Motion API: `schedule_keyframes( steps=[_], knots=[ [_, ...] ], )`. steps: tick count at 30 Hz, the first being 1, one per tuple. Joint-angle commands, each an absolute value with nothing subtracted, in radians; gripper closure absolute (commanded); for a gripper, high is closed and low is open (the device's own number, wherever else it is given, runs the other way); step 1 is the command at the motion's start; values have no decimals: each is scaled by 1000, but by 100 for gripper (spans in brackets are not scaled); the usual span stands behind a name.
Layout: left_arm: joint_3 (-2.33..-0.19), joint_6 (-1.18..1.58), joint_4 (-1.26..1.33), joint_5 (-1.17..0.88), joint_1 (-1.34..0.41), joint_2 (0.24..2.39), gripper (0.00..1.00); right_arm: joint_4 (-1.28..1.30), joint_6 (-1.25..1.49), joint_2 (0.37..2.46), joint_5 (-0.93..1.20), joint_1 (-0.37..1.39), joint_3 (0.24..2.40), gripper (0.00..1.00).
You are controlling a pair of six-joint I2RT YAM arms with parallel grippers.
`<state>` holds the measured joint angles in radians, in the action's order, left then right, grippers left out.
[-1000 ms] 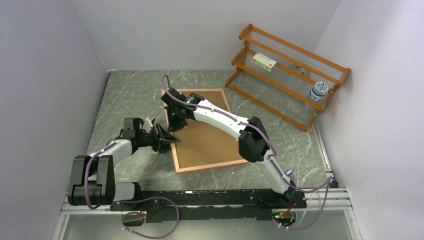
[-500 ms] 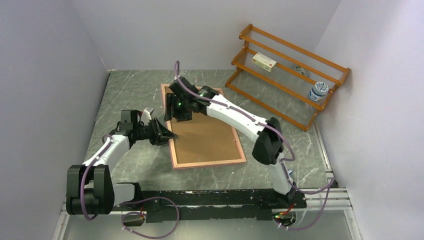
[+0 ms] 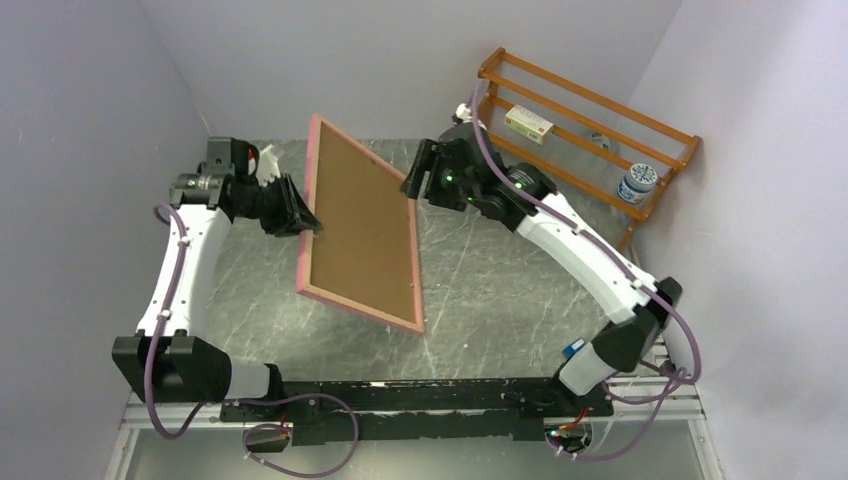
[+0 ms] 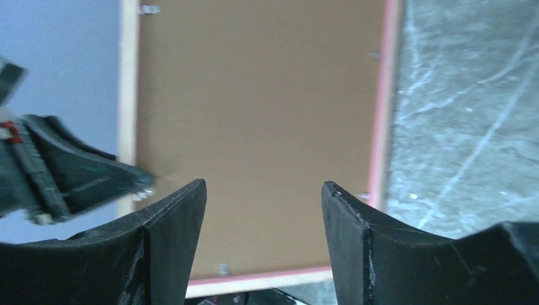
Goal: Put the photo into the frame
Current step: Turn over the photo frame at the center of the board.
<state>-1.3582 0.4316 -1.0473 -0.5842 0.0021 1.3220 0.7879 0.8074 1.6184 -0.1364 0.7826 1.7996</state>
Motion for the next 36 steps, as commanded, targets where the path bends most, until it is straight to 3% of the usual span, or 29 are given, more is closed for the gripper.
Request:
schedule_keyframes(
  steps=[1, 5, 16, 24, 36],
  knots=[
    [-1620, 265, -1260, -392, 11, 1341, 97, 741, 792, 1493, -213, 765, 1685, 29],
    [-1733, 231, -1290, -233, 9, 1323, 97, 749, 682, 1454, -198, 752, 1640, 30],
    [-1877, 95, -1286, -96, 8, 1348, 98, 861, 645, 1408, -102, 679, 1558, 30],
    [-2016, 78, -1249, -57, 6, 1363, 98, 766, 707, 1354, 156, 608, 1427, 30],
    [-1747, 37, -996, -191, -30, 1171, 97, 617, 789, 1406, 327, 591, 1427, 28]
  ],
)
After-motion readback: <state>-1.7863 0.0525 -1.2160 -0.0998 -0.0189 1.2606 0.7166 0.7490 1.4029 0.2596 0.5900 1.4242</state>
